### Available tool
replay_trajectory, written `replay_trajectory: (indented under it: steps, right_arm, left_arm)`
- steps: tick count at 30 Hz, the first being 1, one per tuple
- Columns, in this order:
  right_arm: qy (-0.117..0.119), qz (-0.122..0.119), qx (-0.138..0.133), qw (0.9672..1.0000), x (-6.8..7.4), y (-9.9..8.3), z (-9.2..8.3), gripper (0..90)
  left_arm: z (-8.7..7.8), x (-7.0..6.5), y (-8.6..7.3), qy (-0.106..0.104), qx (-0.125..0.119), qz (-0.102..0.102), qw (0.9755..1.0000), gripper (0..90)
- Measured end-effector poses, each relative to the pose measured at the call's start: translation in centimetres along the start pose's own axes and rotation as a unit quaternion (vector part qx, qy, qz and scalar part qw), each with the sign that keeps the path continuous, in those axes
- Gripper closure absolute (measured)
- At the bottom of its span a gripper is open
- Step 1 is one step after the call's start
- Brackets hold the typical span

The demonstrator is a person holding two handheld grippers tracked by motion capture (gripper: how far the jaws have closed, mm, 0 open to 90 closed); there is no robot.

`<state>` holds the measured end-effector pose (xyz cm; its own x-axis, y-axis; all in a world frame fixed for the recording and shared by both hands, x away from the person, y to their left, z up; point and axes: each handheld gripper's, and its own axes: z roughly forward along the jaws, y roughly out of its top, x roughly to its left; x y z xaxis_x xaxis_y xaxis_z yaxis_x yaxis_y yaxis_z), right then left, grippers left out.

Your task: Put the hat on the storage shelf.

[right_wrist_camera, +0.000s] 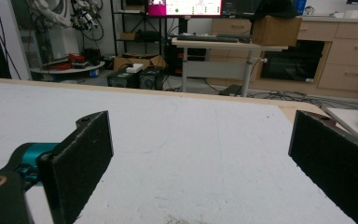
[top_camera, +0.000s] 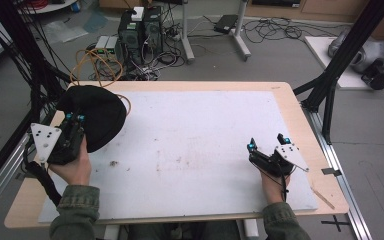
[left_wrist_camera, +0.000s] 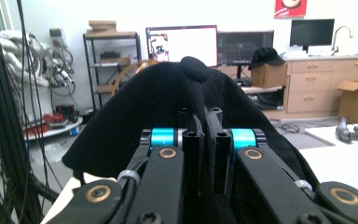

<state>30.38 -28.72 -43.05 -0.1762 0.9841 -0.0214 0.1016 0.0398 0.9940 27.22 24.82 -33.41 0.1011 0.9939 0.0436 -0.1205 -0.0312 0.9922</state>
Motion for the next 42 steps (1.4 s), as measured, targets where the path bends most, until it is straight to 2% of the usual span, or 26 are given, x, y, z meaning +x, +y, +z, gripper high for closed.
replay_trajectory:
  steps: [2, 8, 14, 21, 25, 30, 35, 42]
  right_arm:
    - [0.0, 0.001, -0.001, 1.0, 0.0, 0.0, 0.0, 5.4]
    - [-0.001, -0.001, 0.001, 1.0, 0.0, 0.0, 0.0, 5.4]
    - [-0.001, -0.005, 0.002, 1.0, 0.0, 0.0, 0.1, 5.4]
    - [0.0, -0.003, 0.005, 1.0, 0.0, -0.1, 0.1, 5.4]
    - [-0.001, -0.006, 0.006, 1.0, 0.0, -0.1, 0.2, 5.4]
    - [0.002, -0.002, 0.008, 1.0, 0.1, -0.1, 0.2, 5.4]
    - [0.007, -0.01, 0.009, 0.9999, 0.2, -0.2, 0.2, 5.4]
    - [0.011, -0.011, 0.012, 0.9998, 0.4, -0.3, 0.3, 5.4]
  left_arm:
    - [0.2, -0.1, 0.4, 0.0, -0.006, 0.003, 1.0, 87.1]
    - [1.1, -0.1, 1.3, 0.003, -0.028, -0.004, 0.9996, 87.1]
    - [2.1, -0.3, 2.4, 0.005, -0.044, 0.006, 0.999, 87.1]
    - [3.9, 0.2, 3.6, 0.012, -0.055, 0.013, 0.9983, 87.1]
    - [5.1, 0.5, 4.5, 0.015, -0.066, -0.003, 0.9977, 87.1]
    - [6.7, 0.8, 5.4, 0.019, -0.064, 0.004, 0.9977, 87.1]
    - [8.4, 1.5, 5.9, 0.024, -0.06, 0.003, 0.9979, 87.1]
    - [11.1, 2.5, 6.4, 0.032, -0.051, -0.024, 0.9979, 87.1]
